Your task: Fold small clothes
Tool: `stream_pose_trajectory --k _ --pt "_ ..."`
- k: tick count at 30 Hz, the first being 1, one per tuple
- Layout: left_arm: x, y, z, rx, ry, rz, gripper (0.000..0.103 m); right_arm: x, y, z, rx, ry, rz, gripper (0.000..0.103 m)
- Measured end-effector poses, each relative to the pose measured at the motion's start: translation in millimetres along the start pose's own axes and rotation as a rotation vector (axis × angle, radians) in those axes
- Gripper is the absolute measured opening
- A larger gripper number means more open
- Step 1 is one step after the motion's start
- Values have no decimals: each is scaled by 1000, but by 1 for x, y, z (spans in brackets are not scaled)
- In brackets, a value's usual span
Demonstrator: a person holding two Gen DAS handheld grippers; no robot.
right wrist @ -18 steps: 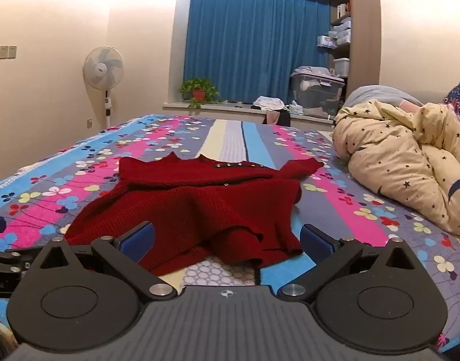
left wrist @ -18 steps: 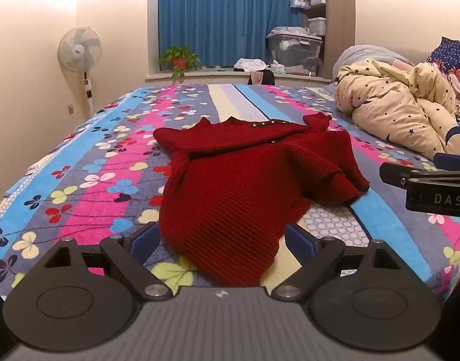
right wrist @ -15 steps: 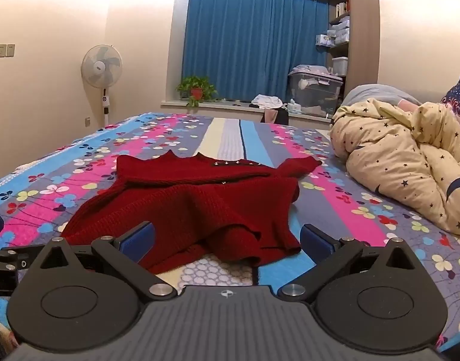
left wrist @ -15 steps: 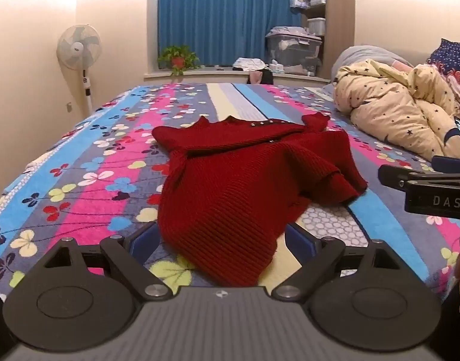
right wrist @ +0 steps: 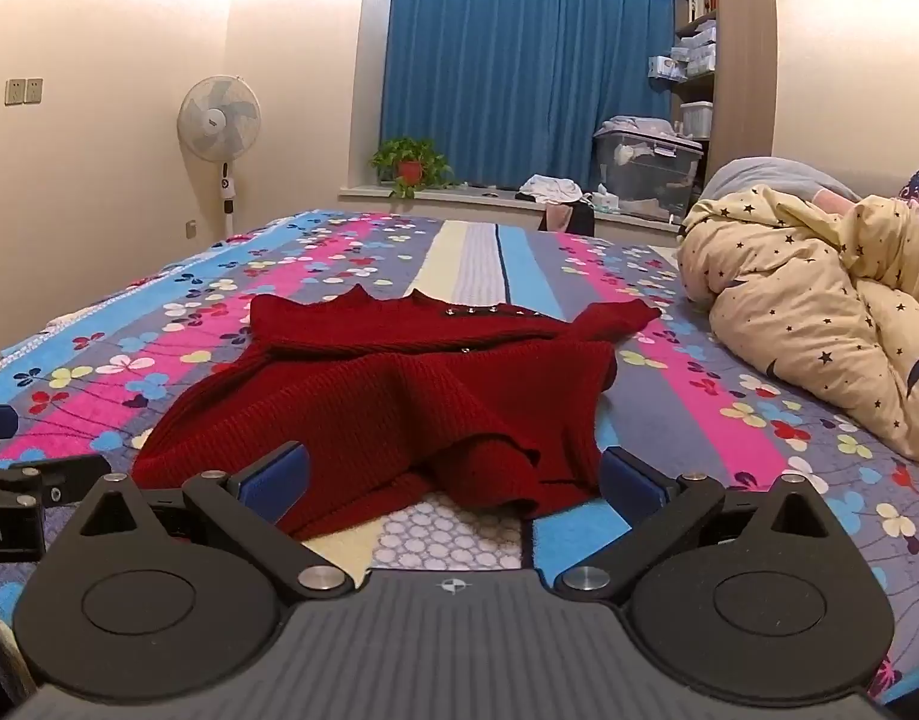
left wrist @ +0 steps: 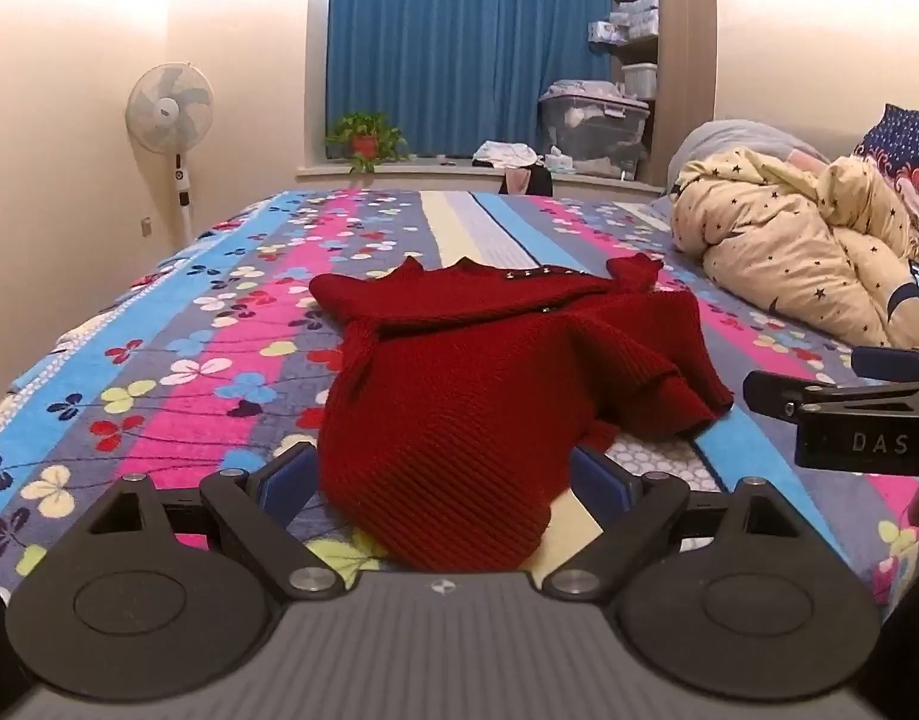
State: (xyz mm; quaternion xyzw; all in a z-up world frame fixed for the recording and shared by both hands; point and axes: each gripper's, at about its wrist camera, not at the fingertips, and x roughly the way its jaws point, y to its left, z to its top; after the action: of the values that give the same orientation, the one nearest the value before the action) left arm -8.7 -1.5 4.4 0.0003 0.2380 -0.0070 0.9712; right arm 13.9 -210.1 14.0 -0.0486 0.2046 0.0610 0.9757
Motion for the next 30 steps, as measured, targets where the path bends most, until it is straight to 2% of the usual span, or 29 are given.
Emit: stream_pose_trajectory --k 5,11,30 --pt "3 2 3 -8 37 -25 93 0 0 1 -1 3 10 100" --pt "6 6 2 -3 37 -10 93 0 -1 1 -9 12 34 94" --pt "5 7 4 -3 46 -5 93 1 2 0 -18 5 23 94"
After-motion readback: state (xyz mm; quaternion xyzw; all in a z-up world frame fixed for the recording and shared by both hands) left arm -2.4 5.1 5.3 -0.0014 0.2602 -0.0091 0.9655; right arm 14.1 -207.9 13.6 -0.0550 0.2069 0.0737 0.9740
